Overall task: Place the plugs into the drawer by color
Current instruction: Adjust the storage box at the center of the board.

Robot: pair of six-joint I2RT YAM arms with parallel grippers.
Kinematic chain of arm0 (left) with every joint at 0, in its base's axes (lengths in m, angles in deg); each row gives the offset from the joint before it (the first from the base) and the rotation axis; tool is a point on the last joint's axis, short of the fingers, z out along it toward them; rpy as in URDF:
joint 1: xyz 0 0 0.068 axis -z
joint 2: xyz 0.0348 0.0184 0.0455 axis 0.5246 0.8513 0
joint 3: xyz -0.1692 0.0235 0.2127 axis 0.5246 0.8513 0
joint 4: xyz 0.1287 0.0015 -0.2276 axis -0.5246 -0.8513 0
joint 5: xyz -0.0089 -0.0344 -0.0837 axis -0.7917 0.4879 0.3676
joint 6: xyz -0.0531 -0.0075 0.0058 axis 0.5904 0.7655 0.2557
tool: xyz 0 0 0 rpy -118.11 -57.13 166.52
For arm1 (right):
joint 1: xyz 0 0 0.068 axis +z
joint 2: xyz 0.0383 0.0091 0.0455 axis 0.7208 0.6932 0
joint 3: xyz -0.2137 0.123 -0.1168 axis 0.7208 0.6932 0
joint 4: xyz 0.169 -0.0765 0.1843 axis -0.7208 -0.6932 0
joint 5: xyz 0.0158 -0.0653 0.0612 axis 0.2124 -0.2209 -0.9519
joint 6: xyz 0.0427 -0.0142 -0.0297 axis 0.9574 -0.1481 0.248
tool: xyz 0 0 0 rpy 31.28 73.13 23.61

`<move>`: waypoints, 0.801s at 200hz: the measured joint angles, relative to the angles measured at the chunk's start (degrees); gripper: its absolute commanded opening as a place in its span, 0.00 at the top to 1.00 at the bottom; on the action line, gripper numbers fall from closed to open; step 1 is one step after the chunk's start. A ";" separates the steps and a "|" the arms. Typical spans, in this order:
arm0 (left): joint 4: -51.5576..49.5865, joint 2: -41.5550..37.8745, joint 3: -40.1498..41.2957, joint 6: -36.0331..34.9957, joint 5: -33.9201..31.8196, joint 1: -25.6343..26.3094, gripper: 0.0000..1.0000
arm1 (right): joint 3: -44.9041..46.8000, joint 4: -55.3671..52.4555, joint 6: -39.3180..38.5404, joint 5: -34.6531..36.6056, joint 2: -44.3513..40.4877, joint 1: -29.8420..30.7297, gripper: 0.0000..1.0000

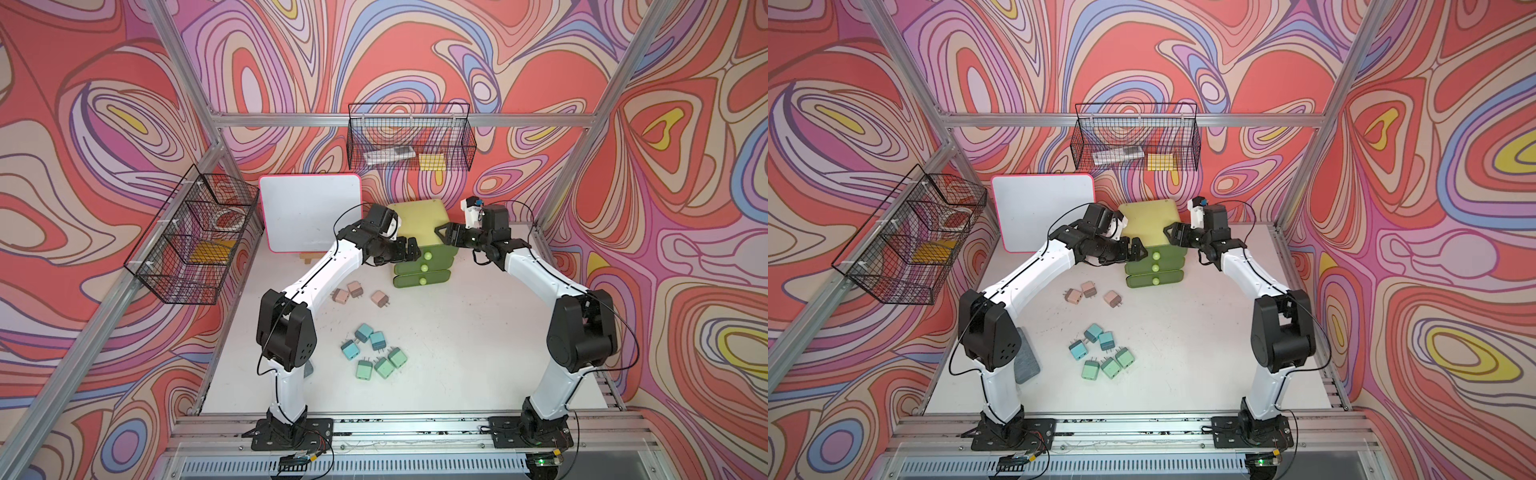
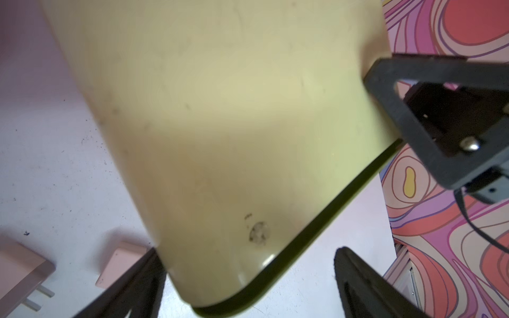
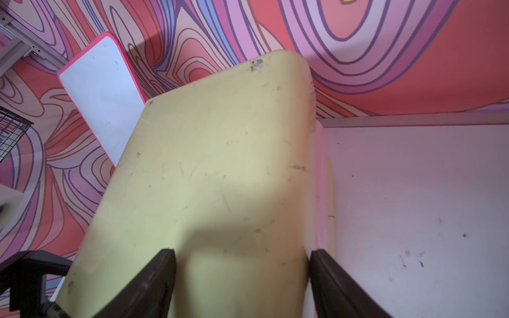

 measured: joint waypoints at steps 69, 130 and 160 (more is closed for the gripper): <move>0.44 -3.54 3.65 -0.02 0.79 -0.39 0.03 | -7.52 -7.39 -3.74 4.24 1.95 2.08 0.22; 3.39 -7.76 4.72 1.01 1.25 -5.22 0.01 | 12.83 -2.54 2.16 9.94 -22.93 2.12 0.25; 5.03 -7.41 4.52 2.40 0.70 -6.64 0.01 | 24.04 6.97 9.51 9.55 -28.61 2.25 0.25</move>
